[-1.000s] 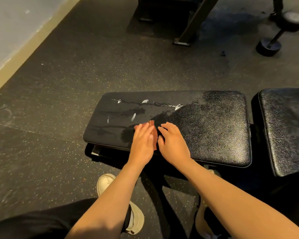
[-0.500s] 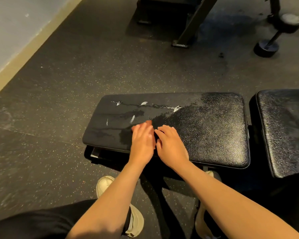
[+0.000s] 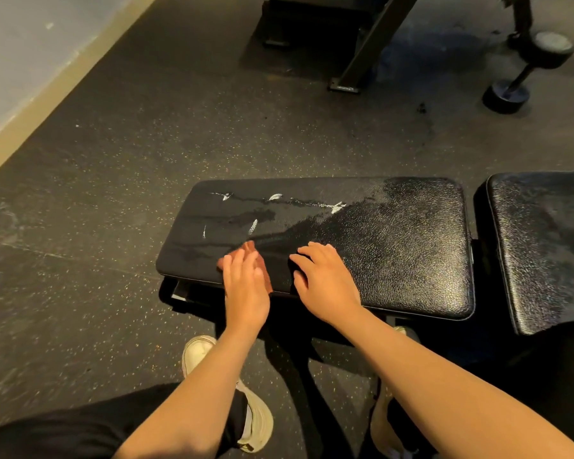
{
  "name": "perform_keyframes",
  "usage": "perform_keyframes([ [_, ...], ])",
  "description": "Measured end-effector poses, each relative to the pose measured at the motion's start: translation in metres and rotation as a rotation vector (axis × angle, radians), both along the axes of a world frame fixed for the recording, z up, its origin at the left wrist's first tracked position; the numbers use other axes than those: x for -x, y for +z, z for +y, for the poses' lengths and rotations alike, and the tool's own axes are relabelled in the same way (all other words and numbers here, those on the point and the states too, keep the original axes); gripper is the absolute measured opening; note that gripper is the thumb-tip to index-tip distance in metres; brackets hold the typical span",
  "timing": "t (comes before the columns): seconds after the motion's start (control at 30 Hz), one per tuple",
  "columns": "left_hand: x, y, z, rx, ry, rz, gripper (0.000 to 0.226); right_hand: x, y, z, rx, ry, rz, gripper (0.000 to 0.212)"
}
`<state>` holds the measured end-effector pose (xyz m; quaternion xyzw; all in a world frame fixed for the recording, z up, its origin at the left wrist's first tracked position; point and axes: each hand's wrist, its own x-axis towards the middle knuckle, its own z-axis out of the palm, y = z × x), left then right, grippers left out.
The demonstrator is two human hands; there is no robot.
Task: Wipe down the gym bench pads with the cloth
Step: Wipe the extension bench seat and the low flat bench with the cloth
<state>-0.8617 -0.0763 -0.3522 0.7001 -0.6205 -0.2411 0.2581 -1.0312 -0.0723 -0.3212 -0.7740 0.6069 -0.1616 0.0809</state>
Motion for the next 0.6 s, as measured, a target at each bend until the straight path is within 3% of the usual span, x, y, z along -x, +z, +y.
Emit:
perform_keyframes([
  [0.13, 0.018, -0.004, 0.016, 0.038, -0.315, 0.017, 0.045, 0.001, -0.003, -0.002, -0.038, 0.010, -0.034, 0.033],
  [0.3, -0.023, -0.022, 0.002, 0.031, -0.261, -0.166, 0.043, 0.004, -0.003, 0.002, -0.082, 0.010, -0.056, 0.034],
  [0.4, -0.018, -0.014, -0.001, -0.103, -0.030, 0.036, 0.042, 0.004, 0.002, 0.008, -0.122, 0.029, -0.073, 0.035],
  [0.5, 0.007, 0.010, 0.010, -0.075, -0.131, 0.080, 0.044, 0.002, 0.007, 0.013, -0.182, -0.003, -0.146, 0.039],
  [0.6, 0.020, 0.021, 0.012, -0.097, -0.324, 0.275, 0.048, -0.002, 0.013, 0.019, -0.156, -0.041, -0.264, 0.042],
])
